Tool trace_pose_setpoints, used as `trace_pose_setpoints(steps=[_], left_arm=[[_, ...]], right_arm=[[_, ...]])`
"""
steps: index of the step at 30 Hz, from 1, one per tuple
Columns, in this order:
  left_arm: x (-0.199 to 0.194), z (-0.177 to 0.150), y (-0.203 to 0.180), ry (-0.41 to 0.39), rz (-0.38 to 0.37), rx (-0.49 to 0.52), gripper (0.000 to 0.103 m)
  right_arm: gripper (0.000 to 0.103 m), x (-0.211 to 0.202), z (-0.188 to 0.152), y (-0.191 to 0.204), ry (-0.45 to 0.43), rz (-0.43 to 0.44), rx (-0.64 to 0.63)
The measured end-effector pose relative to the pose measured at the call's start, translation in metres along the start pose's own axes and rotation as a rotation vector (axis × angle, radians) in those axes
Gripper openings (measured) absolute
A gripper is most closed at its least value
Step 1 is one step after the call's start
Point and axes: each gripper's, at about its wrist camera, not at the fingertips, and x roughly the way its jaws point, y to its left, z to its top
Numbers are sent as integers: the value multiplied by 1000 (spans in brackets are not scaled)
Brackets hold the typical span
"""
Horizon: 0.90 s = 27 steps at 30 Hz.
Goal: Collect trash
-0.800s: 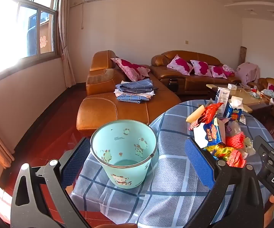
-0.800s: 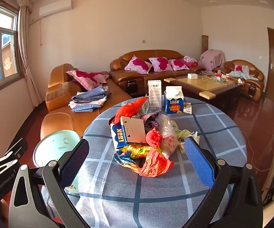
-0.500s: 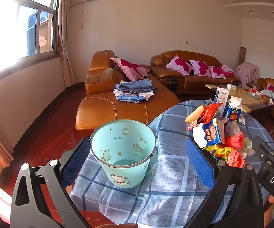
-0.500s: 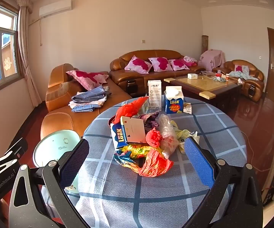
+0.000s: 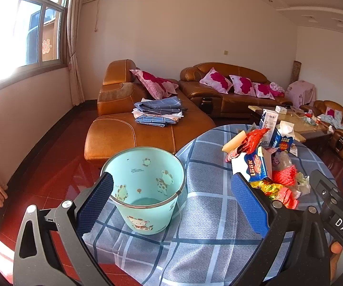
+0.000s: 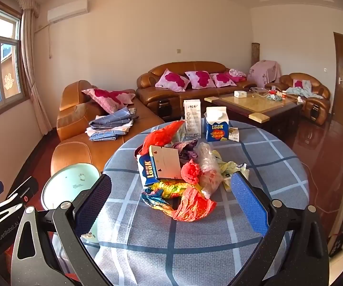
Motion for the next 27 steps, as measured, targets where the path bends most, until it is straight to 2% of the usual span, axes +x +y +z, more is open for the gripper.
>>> trace_pose_setpoints(steps=[9, 27], left_arm=[[-4, -2, -5, -7, -20, 35, 97], [-1, -1, -1, 2, -11, 28, 97]], right_arm=[[98, -10, 5, 0, 13, 4, -4], [98, -7, 5, 4, 17, 6, -24]])
